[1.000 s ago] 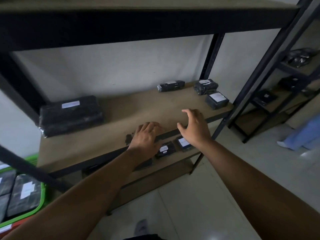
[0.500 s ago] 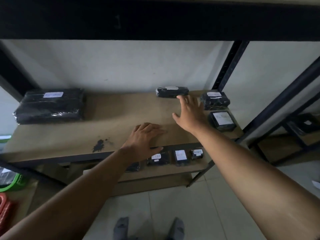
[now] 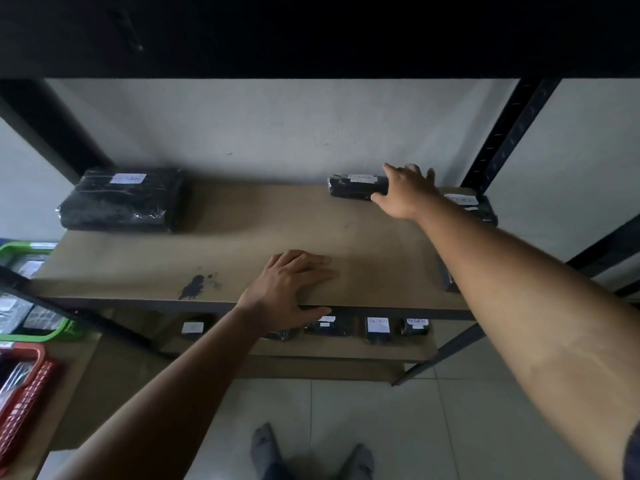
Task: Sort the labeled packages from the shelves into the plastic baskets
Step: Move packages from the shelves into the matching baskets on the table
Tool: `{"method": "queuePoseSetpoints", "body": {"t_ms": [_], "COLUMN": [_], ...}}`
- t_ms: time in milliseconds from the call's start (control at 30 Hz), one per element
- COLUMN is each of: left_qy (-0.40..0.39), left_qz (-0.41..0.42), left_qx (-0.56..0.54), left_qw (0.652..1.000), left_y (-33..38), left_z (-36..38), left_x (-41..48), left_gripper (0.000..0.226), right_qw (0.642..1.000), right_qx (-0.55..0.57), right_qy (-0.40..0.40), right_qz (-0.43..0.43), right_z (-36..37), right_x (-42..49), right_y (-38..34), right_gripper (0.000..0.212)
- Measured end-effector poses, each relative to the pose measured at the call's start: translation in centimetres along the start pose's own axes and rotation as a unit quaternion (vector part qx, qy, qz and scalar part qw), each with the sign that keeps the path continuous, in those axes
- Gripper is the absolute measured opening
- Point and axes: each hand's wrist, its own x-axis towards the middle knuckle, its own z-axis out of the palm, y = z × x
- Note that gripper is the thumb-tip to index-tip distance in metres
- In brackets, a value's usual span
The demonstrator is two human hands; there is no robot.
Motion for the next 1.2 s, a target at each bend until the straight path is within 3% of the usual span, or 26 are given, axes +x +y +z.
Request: {"method": "queuePoseSetpoints", "body": {"t_ms": [167,367,733,933,1000,1100,1200], "left_qy": [-0.001,0.002,-0.007,-0.012,0.013,0.112,0.172], "left_qz": [-0.001,0.004,0.011,0.006,0.016,0.039,-0.023], "left_qx": [0.010,0.019,0.026,0.048,0.046,0.053,0.104], "left_qw": [1.000,1.000,1.000,0.999,0.999,0.992,0.979], "left_y": [0.0,0.0,0.0,-0.1,0.1,-0.2,-0.6], "left_z": [0.0,-0.2,-0.6,-0.2,-0.2,-0.2,-0.4], "left_x": [0.0,0.1,0.0,-0.3,-1.0,-4.0,-8.7], "left_gripper": [0.073,0.074,0.076,0.077,0.069,0.044,0.036], "right_qw": [0.997,0.990,0.985,0.952,0.943,0.935,0.923], "right_qx": [0.031,0.017,0.031,0.180,0.225,0.254,0.283], "right_qy": [0.065,0.134,0.166,0.243,0.234,0.216,0.197], "right_qz": [-0.027,-0.050,-0.026,-0.046,-0.069,-0.118,-0.169], "right_z": [1.0,3.0,3.1,3.8,3.9,4.0,4.6], "right_x": [-1.1,-3.5,-4.1,-8.2,-9.9,-12.1,-13.6], "right_y": [0.7,0.2,-0.8,-5.8,-7.6,-10.1,-13.3], "right_gripper": [0.053,0.061,0.060,0.051,0.050,0.049,0.048]}}
